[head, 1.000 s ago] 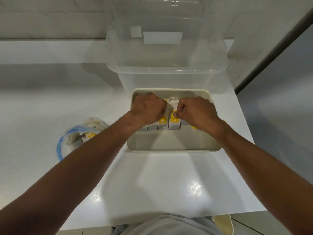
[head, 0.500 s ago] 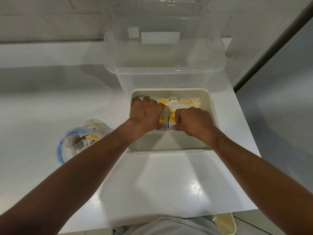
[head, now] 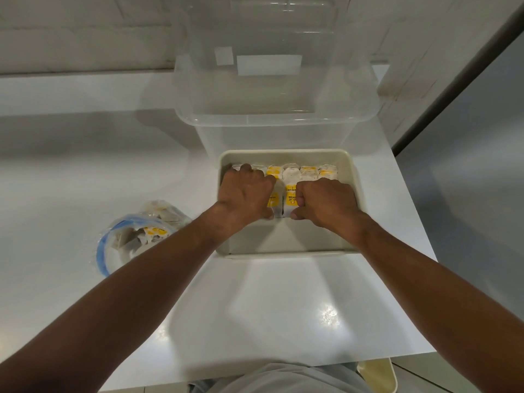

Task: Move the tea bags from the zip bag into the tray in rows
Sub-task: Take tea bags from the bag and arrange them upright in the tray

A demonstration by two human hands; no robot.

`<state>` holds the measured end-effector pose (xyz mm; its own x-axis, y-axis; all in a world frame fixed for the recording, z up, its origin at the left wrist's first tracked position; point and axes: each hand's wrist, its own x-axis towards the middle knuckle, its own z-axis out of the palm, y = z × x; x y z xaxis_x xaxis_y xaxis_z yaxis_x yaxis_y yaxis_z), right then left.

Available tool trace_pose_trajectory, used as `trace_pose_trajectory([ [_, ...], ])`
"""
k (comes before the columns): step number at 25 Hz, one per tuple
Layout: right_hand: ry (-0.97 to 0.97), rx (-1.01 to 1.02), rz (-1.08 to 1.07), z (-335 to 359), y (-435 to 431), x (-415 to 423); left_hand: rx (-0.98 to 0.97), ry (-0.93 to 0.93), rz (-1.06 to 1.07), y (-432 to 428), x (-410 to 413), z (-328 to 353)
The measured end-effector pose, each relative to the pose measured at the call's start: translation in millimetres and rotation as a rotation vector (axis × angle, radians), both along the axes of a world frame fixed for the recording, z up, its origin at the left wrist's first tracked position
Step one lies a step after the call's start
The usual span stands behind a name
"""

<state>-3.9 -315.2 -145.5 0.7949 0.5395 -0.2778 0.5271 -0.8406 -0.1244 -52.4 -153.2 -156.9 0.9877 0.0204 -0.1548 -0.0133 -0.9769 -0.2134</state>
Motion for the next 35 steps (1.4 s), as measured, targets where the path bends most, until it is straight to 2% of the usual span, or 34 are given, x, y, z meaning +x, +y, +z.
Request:
trace_pose_trajectory([
  [5, 0.028, -0.013, -0.032, -3, -1, 2, -0.020, -0.007, 0.009, -1, -1, 2],
  [8, 0.088, 0.076, -0.079, -4, -4, 4, -0.133, -0.005, 0.019, 3, -4, 11],
  [13, 0.275, 0.352, -0.043, 5, -15, 0, -0.741, 0.127, 0.062, 27, -23, 36],
  [19, 0.258, 0.526, -0.022, 26, -13, -27, -1.069, 0.022, 0.143, 50, -61, 62],
  [23, 0.290, 0.594, 0.035, 44, 16, -56, -1.149, -0.035, 0.189, 80, -95, 72],
  [29, 0.410, 0.740, 0.032, 52, 76, -100, -1.168, -0.107, 0.280, 132, -149, 68],
  [35, 0.450, 0.680, 0.096, 28, 135, -139, -1.187, -0.108, 0.346, 181, -198, 37],
])
